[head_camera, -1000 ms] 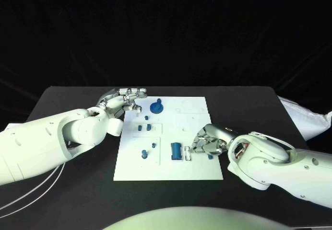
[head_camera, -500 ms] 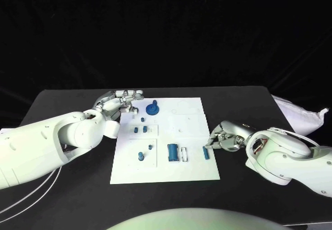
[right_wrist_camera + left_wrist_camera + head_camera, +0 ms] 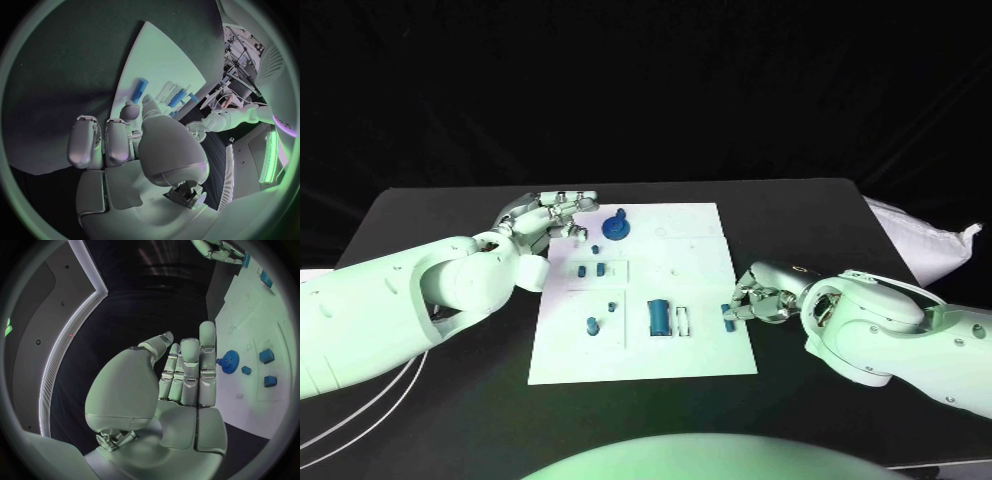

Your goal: Assemble the parts on the task board

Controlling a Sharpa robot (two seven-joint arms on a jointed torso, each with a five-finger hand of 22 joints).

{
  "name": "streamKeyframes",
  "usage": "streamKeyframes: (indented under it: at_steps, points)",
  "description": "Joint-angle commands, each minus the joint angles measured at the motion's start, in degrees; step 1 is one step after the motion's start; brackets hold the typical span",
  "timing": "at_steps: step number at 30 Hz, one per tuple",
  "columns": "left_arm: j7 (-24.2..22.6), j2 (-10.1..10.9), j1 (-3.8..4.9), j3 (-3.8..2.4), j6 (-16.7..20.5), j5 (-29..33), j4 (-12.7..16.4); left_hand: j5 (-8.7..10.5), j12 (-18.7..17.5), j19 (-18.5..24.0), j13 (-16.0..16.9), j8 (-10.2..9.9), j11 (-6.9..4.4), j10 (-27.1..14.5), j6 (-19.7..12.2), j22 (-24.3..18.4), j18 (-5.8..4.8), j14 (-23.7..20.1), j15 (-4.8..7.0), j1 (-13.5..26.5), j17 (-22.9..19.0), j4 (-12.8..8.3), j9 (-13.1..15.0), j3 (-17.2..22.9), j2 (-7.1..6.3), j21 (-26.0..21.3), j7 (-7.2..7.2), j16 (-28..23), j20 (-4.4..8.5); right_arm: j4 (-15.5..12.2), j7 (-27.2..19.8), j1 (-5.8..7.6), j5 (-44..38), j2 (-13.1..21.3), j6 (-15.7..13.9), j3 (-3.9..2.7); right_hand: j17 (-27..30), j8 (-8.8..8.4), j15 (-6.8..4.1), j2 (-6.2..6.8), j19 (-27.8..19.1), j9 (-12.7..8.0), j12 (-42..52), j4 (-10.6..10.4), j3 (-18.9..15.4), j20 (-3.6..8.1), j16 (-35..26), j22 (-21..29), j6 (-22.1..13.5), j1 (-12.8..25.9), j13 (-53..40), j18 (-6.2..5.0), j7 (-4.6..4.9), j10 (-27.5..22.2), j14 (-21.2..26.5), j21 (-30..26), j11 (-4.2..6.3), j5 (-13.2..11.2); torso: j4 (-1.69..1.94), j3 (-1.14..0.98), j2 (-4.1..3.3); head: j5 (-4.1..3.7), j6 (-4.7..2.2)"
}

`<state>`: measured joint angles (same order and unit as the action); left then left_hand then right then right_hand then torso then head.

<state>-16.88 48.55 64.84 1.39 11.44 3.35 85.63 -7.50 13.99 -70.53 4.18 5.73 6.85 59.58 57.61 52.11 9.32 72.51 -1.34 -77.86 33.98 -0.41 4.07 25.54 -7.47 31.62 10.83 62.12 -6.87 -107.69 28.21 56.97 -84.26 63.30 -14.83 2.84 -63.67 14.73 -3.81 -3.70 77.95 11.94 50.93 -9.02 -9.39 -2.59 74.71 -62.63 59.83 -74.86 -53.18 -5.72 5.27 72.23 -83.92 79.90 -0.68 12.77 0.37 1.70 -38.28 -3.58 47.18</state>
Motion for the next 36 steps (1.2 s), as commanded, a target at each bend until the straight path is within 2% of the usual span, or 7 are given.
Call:
streamKeyframes:
  at_steps: [1, 11, 14, 24, 28, 33, 36]
  points:
    - [-0.5, -0.1, -0.06, -0.03, -1.2, -0.2, 0.0, 0.14, 0.3, -0.3, -0.1, 0.3, -0.1, -0.5, -0.3, -0.1, 1.1, -0.3, -0.16, -0.1, 0.0, 0.0, -0.1, -0.3, 0.48, -0.2, -0.01, 0.3, -0.18, 0.4, 1.7, -0.22, -2.1, -0.5, 2.1, 0.01, 0.0, -0.32, 0.28, 0.17, -0.1, -0.1, -0.2, -0.3, -0.1, -0.12, -0.4, 0.0, 0.4, 0.6, 0.1, 0.49, -0.12, -0.4, -1.9, -0.4, 0.14, 0.2, -0.09, 0.03, 0.02, 0.12, 0.11]
    - [-0.4, 0.0, -0.11, -0.04, -1.2, -0.2, 0.0, 0.14, 0.3, -0.3, -0.1, 0.3, -0.1, -0.5, -0.3, -0.1, 1.1, -0.3, -0.16, -0.1, 0.0, 0.0, -0.1, -0.3, 0.48, -0.2, -0.01, 0.3, -0.18, 0.9, 2.2, -0.75, -4.6, -2.3, 3.8, 0.02, 0.0, -0.49, 0.23, 0.43, -0.2, -0.1, -0.3, 0.0, -0.1, -0.09, -0.4, 0.1, 0.6, -0.1, 0.0, 0.47, -0.22, -0.3, -1.9, -0.4, 0.24, 0.0, -0.05, 0.01, 0.05, 0.21, 0.25]
    - [-0.4, 0.0, -0.11, -0.04, -1.2, -0.2, 0.0, 0.14, 0.3, -0.3, -0.1, 0.3, -0.1, -0.5, -0.3, -0.1, 1.1, -0.3, -0.16, -0.1, 0.0, 0.0, -0.1, -0.3, 0.48, -0.2, -0.01, 0.3, -0.18, 0.9, 2.6, -0.94, -6.5, -2.8, 5.3, 0.03, -0.1, -0.64, 0.18, 0.62, -0.2, -0.1, -0.4, 0.4, 0.0, -0.04, -0.4, 0.0, 0.7, -0.9, 0.0, 0.48, -0.25, -0.3, -1.9, -0.4, 0.29, -0.5, 0.02, 0.03, 0.03, 0.18, 0.32]
    - [-0.4, 0.1, -0.12, -0.04, -1.2, -0.2, 0.0, 0.13, 0.4, -0.3, -0.1, 0.3, -0.1, -0.5, -0.3, -0.1, 1.1, -0.3, -0.17, -0.1, -0.1, 0.0, 0.0, -0.4, 0.51, -0.2, -0.01, 0.3, -0.19, 1.6, 4.2, -1.78, -15.1, -4.9, 11.4, 0.03, 0.3, -1.06, 0.19, 1.74, -0.3, -0.1, -1.1, 1.2, -0.3, -0.06, -0.7, 0.2, 0.8, -2.0, 0.4, 0.46, -0.17, -0.6, -1.8, -0.6, 0.23, -1.4, -0.09, 0.04, 0.01, 0.26, 0.28]
    - [-0.3, 0.2, -0.12, -0.04, -1.2, -0.2, 0.1, 0.13, 0.4, -0.3, -0.1, 0.3, -0.1, -0.5, -0.3, -0.1, 1.1, -0.3, -0.17, -0.1, -0.1, 0.0, 0.0, -0.4, 0.51, -0.2, -0.01, 0.3, -0.19, 1.9, 4.5, -2.12, -16.8, -5.7, 13.4, 0.03, 0.4, -1.26, 0.21, 2.0, -0.4, -0.2, -1.4, 1.7, -0.2, -0.09, -0.9, 0.4, 0.9, -2.7, 0.6, 0.43, -0.15, -0.7, -1.8, -0.7, 0.24, -0.8, 0.03, 0.02, 0.02, 0.25, 0.32]
    - [-0.3, 0.2, -0.12, -0.04, -1.1, -0.2, 0.1, 0.13, 0.4, -0.3, -0.1, 0.3, -0.1, -0.5, -0.3, -0.1, 1.1, -0.3, -0.17, -0.1, -0.1, 0.0, 0.0, -0.4, 0.51, -0.2, -0.01, 0.3, -0.19, 2.1, 4.7, -2.29, -17.5, -6.1, 14.4, 0.03, 0.3, -1.54, 0.1, 1.33, -0.4, -0.2, -1.8, 2.6, 0.9, -0.04, -0.9, 0.4, 1.1, -4.6, 0.7, 0.42, -0.27, -0.8, -1.8, -0.7, 0.38, 0.1, -0.04, 0.06, 0.03, 0.25, 0.41]
    - [-0.3, 0.2, -0.12, -0.04, -1.1, -0.2, 0.1, 0.13, 0.4, -0.3, -0.1, 0.3, -0.1, -0.5, -0.3, -0.1, 1.1, -0.3, -0.17, -0.1, -0.1, 0.0, 0.0, -0.4, 0.51, -0.2, -0.01, 0.3, -0.19, 2.0, 4.9, -2.34, -17.5, -6.2, 13.7, 0.03, 0.0, -1.72, -0.18, -0.16, -0.2, -0.3, -1.9, 3.9, 3.3, 0.2, -0.8, 0.1, 1.5, -7.3, 0.6, 0.46, -0.53, -0.8, -1.9, -0.6, 0.7, -0.1, -0.11, 0.03, -0.01, 0.34, 0.4]
